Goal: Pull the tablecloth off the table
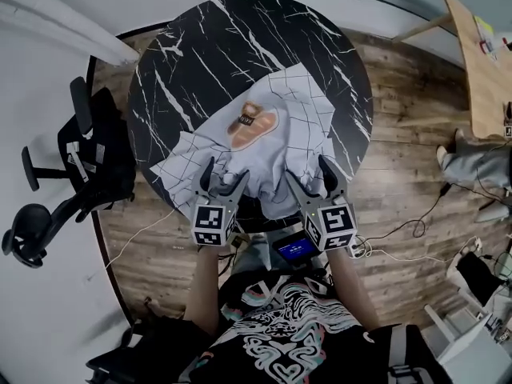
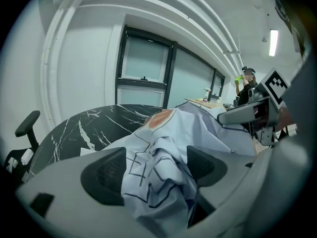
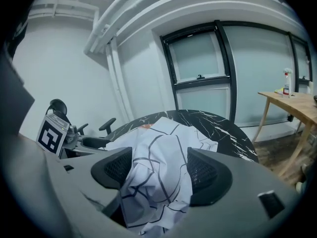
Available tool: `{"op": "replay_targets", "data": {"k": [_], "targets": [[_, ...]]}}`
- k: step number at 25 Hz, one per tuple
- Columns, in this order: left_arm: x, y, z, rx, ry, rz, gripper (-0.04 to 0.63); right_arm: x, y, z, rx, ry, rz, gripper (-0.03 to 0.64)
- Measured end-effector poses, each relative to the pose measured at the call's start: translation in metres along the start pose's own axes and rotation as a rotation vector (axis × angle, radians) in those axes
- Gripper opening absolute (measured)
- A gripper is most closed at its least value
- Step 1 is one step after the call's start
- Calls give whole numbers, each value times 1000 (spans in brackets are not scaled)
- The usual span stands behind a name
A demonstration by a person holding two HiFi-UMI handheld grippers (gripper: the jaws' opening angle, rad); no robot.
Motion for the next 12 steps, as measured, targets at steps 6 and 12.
{"op": "replay_targets", "data": {"k": [6,12], "targets": [[-13,-2,-1,12,0,29,387,-11,-2,-10,-20,13,53,353],[-21,-5,2,-9,20,67,391,-26,-7,-12,-35,34,104,360]]}}
Point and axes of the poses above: the fingertips, and each gripper's own axes: x backward along the fingers, z to its left, y out of its top, the point moved 10 cm from there along x, backward along the fingers, and after that the axes turned 6 degrees about z, right-handed, at the moved point
